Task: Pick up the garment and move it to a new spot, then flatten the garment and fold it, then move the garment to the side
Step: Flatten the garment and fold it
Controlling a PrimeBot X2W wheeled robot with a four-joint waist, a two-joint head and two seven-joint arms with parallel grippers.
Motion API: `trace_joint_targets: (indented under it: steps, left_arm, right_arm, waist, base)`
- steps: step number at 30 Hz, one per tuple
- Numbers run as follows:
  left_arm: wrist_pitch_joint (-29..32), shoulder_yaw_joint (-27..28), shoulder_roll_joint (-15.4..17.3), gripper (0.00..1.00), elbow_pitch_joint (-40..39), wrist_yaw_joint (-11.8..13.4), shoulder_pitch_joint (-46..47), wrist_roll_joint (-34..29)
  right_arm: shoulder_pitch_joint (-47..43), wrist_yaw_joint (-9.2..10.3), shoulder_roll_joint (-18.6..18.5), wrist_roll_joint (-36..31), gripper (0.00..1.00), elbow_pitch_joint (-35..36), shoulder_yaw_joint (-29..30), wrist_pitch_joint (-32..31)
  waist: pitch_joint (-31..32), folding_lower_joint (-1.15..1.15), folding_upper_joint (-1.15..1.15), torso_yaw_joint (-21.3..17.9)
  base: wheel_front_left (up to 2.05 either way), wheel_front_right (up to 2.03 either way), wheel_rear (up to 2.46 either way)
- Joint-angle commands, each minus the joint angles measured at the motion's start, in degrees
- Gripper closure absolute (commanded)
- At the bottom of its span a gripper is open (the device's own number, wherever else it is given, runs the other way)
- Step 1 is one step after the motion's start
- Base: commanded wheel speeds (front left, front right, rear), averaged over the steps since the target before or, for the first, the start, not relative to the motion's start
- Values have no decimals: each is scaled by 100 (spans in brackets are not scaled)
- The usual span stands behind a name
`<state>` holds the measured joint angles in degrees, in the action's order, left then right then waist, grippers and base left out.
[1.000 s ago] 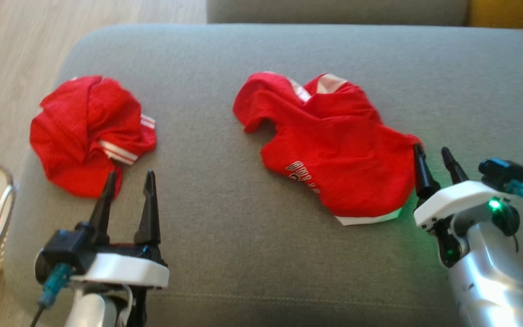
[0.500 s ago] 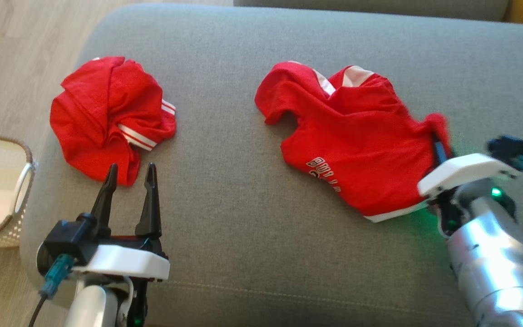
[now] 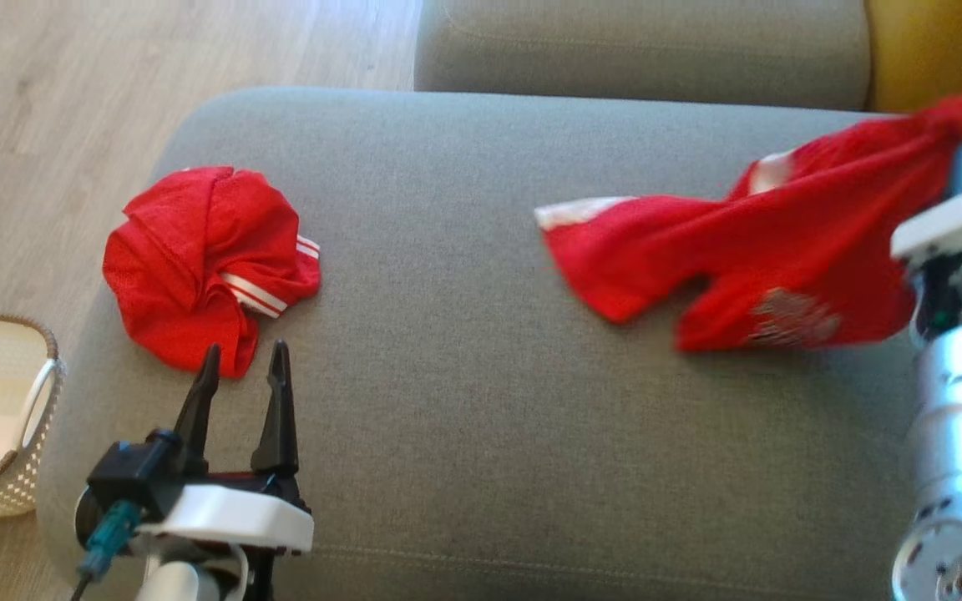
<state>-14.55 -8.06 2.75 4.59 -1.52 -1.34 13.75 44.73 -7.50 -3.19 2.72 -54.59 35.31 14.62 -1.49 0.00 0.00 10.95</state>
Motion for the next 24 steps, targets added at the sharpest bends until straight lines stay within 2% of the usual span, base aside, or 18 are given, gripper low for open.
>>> trace_joint_targets:
  steps: [1,5,7,8,9,14,16,19,23,24]
  left_arm:
    - [-45,153,13,0,-204,33,95,41]
    - [-45,109,13,0,-206,46,6,98]
    - [-45,45,13,0,-205,56,11,138]
    - [-45,45,13,0,-205,56,11,138]
    - [-45,21,13,0,-202,60,20,150]
    - [-45,-107,13,0,-190,79,116,230]
    - [-45,-177,13,0,-151,61,162,198]
    - [-45,-269,13,0,-99,59,210,199]
    - [-45,-385,13,0,-40,89,256,229]
    - [-45,-409,13,0,-28,92,259,234]
  right_arm:
    - [626,1,32,-338,100,398,28,38]
    - [1083,1,32,-745,100,738,-72,38]
    - [1289,1,32,-741,100,894,-605,38]
    - [1289,1,32,-741,100,894,-605,38]
    - [1293,1,32,-654,100,859,-882,38]
    - [871,1,32,197,100,235,-2761,38]
    - [556,1,32,743,100,102,-3628,38]
    - [35,1,32,1651,100,67,-4895,-5]
    - [-523,1,32,2553,100,108,-6082,-346]
    - [-607,1,32,2669,28,144,-6340,-387]
  waist:
    - [83,0,0,16]
    - [91,0,0,90]
    - [38,0,0,179]
    - [38,0,0,179]
    - [24,0,0,210]
    - [-62,0,0,437]
    - [-83,0,0,550]
    - [-112,0,0,701]
    - [-134,0,0,860]
    - [-145,0,0,889]
  base:
    - [0,0,0]
    - [0,0,0]
    - [0,0,0]
    - [0,0,0]
    - [0,0,0]
    - [0,0,0]
    - [0,0,0]
    - [0,0,0]
    - [0,0,0]
    - [0,0,0]
